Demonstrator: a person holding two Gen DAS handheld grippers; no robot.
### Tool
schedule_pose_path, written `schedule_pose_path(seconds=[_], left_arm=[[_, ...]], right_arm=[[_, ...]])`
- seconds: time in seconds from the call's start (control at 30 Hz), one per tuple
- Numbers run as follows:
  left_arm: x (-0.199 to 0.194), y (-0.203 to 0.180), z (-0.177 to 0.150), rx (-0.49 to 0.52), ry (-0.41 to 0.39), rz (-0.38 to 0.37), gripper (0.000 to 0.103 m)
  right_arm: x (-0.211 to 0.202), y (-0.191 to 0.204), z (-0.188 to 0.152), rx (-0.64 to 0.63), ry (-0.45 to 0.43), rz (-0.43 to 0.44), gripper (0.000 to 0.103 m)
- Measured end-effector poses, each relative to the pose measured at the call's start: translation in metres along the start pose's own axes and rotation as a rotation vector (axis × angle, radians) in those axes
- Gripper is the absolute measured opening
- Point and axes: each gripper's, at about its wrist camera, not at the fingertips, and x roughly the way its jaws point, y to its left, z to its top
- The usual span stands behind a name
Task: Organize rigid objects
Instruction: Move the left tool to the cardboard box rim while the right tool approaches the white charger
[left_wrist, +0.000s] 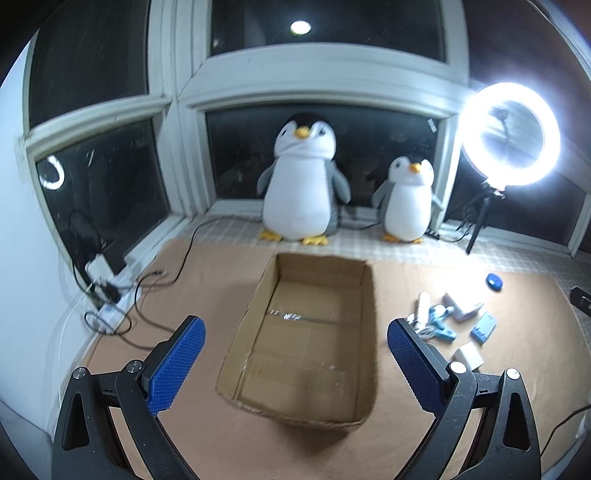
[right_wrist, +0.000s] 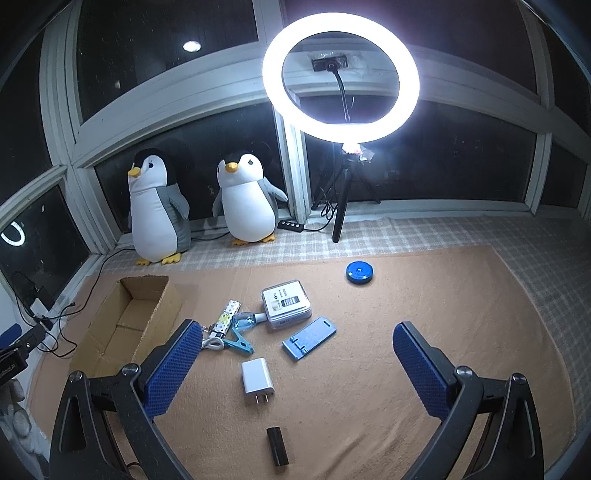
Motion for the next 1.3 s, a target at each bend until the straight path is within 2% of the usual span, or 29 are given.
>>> schedule_pose_path(seconds=[0.47, 0.53, 0.57, 0.6, 0.77, 0.83, 0.9, 1.0, 1.13, 1.3], left_arm=[[0.074, 0.062, -0.038, -0.112, 0.209, 0.038, 0.098], [0.085, 0.068, -0.045, -0.123, 0.234, 0.044, 0.095], [0.089, 0.068, -0.047, -0.127, 0.247, 0.049, 0.089], [0.095, 0.070, -0.050, -0.132, 0.264, 0.051, 0.087], [0.115, 0.076, -0.062, -0.152, 0.309, 0.061, 0.087], [0.121, 0.078, -0.064, -0.145, 0.317, 0.072, 0.086], [0.127, 0.079, -0.065, -0.139, 0.330, 0.081, 0.078], [0.136, 0.082, -0.066, -0.133, 0.345, 0.092, 0.077], [0.149, 0.086, -0.066, -0.122, 0.372, 0.104, 0.068], [0.164, 0.085, -0.070, -0.112, 0.411, 0.103, 0.050]], right_arm=[[0.031, 0.006, -0.012, -0.061, 0.099, 0.062, 0.102], [0.034, 0.008, -0.014, -0.067, 0.109, 0.067, 0.102], [0.037, 0.009, -0.015, -0.072, 0.117, 0.070, 0.102], [0.039, 0.009, -0.017, -0.075, 0.123, 0.072, 0.102], [0.052, 0.010, -0.021, -0.085, 0.161, 0.079, 0.102], [0.056, 0.011, -0.023, -0.087, 0.172, 0.080, 0.098], [0.060, 0.011, -0.025, -0.088, 0.185, 0.086, 0.097], [0.065, 0.012, -0.027, -0.088, 0.200, 0.093, 0.095], [0.072, 0.015, -0.027, -0.098, 0.213, 0.095, 0.093], [0.084, 0.019, -0.025, -0.120, 0.249, 0.109, 0.088]])
